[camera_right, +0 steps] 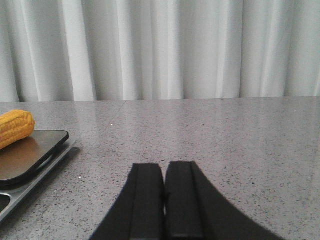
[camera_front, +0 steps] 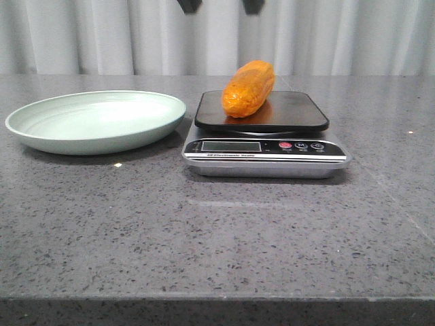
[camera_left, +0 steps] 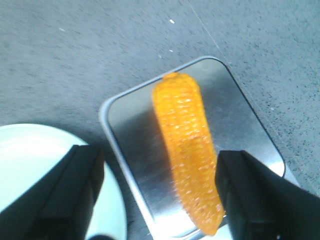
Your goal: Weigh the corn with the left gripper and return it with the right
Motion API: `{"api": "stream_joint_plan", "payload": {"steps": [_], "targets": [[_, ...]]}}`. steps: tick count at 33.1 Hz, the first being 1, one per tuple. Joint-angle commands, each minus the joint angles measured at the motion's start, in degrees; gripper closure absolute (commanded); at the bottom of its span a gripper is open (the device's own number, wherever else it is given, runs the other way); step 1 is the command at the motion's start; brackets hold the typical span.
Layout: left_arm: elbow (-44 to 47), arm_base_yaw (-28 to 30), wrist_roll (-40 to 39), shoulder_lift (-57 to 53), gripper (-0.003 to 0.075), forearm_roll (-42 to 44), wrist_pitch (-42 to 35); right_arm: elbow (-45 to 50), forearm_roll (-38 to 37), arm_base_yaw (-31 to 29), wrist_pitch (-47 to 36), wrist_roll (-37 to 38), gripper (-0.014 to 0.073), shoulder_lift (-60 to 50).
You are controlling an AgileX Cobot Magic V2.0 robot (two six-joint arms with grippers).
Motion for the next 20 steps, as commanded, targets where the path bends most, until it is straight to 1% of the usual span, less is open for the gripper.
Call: {"api": "stream_joint_plan", "payload": {"steps": [1, 4, 9, 14, 20], "targets": [[3.0, -0.3, -0.4, -7.1, 0.0275, 1.8, -3.9, -0.4, -0.6, -0.3, -4.6, -0.2, 0.0433, -0.9], [9.2, -0.3, -0.4, -11.9, 0.0309, 2.3, -7.8, -0.4, -0.6, -0.3, -4.6, -0.2, 0.0433, -0.9], [20.5, -0.3, -0.4, -20.8, 0.0337, 2.3, -14.0, -0.4, -0.6, -0.3, -4.6, -0.2, 0.0433, -0.9], [31.2, -0.3, -0.4, -32.2, 0.0362, 2.3, -19.7, -0.4, -0.6, -0.3, -4.6, -0.2, 0.0433, -0.9], [45.3, -0.3, -0.4, -46.9, 0.0405, 2.8, -28.5, -0.4, -0.6, -0.3, -4.6, -0.2, 0.0433, -0.9]]}}
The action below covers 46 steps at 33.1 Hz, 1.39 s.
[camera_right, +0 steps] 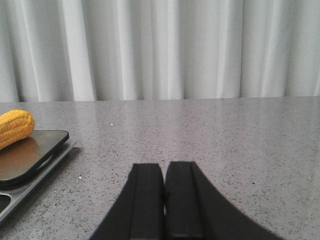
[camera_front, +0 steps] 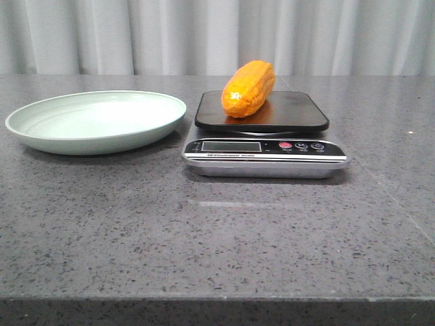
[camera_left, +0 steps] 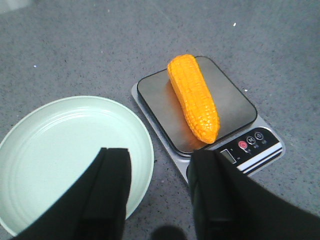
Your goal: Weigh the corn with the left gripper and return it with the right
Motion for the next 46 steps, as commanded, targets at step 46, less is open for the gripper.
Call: {"api": "stream_joint_plan", "payload": {"steps": [46], "targets": [[37.7, -0.3, 1.7, -57.1, 0.0594, 4.6, -19.2, -12.2, -0.6, -0.2, 5.7, 0.2, 0.0433, 2.0]]}}
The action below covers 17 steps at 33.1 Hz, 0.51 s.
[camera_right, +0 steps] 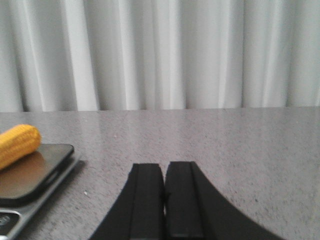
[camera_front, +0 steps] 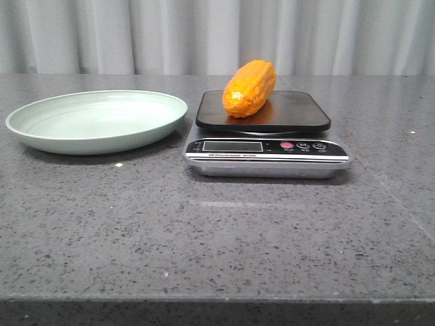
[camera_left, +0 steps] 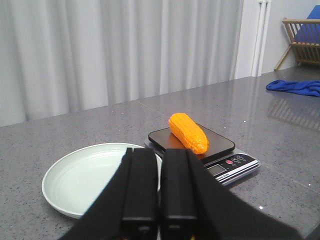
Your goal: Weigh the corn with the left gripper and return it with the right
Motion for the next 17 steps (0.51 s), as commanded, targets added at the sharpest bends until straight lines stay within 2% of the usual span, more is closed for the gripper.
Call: {"api": "stream_joint_plan", "payload": {"steps": [1, 8, 12, 17], "targets": [[-1.3, -0.3, 0.0, 0.7, 0.0594, 0.3, -4.9, -8.9, -0.6, -0.2, 3.6, 0.0, 0.0433, 3.4], [-1.3, -0.3, 0.0, 0.7, 0.0594, 0.3, -4.9, -20.0, 1.2, -0.2, 17.1, 0.0, 0.0433, 16.7], [-1.3, -0.3, 0.0, 0.7, 0.0594, 0.3, -4.9, -20.6, 4.9, -0.2, 18.8, 0.0, 0.0433, 21.9], [-1.3, -0.3, 0.0, 0.7, 0.0594, 0.3, -4.9, -20.6, 5.6, -0.2, 18.4, 0.0, 0.0433, 25.0]]}}
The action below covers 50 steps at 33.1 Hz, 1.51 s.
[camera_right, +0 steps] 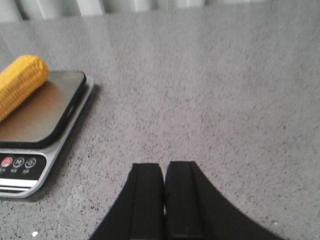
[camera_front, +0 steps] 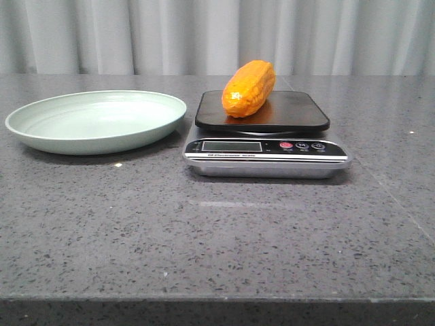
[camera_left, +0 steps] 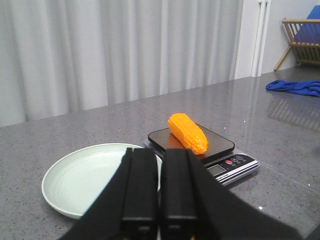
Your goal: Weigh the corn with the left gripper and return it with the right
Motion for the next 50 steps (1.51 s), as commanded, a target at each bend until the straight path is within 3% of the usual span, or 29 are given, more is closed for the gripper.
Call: {"api": "stream_joint_plan", "payload": {"steps": [1, 6, 12, 16, 27, 33, 40, 46, 50], "targets": [[-1.3, -0.3, 0.0, 0.7, 0.0594, 0.3, -4.9, -2.3, 1.3, -0.2, -4.8, 0.1, 0.0433, 2.0], [-1.3, -0.3, 0.0, 0.7, 0.0594, 0.3, -4.9, -3.2, 4.2, -0.2, -6.7, 0.4, 0.0392, 3.7], [-1.3, -0.3, 0.0, 0.7, 0.0594, 0.3, -4.9, -8.2, 5.1, 0.7, -1.7, 0.4, 0.0106, 9.2], [-1.3, -0.3, 0.0, 0.7, 0.0594, 0.3, -4.9, -12.7, 7.4, 4.6, -0.1, 0.4, 0.0004, 13.8], [-1.3, -0.3, 0.0, 0.7, 0.0594, 0.3, -4.9, -28.5, 7.9, 23.4, 0.2, 0.9, 0.0001, 31.0], [-1.3, -0.3, 0.0, 0.7, 0.0594, 0.3, -4.9, -43.1, 7.1, 26.7, 7.7, 5.8, 0.0001, 44.2], [-1.3, -0.3, 0.0, 0.7, 0.0594, 0.3, -4.9, -60.7, -2.8, 28.4, 21.4, 19.7, 0.0001, 58.1], [-1.3, -0.3, 0.0, 0.7, 0.0594, 0.3, -4.9, -72.8, -22.5, 34.8, 34.2, 35.6, 0.0001, 68.5], [-1.3, -0.3, 0.0, 0.7, 0.0594, 0.3, -4.9, -76.7, -24.8, 36.4, 39.4, 41.3, 0.0001, 73.8]]}}
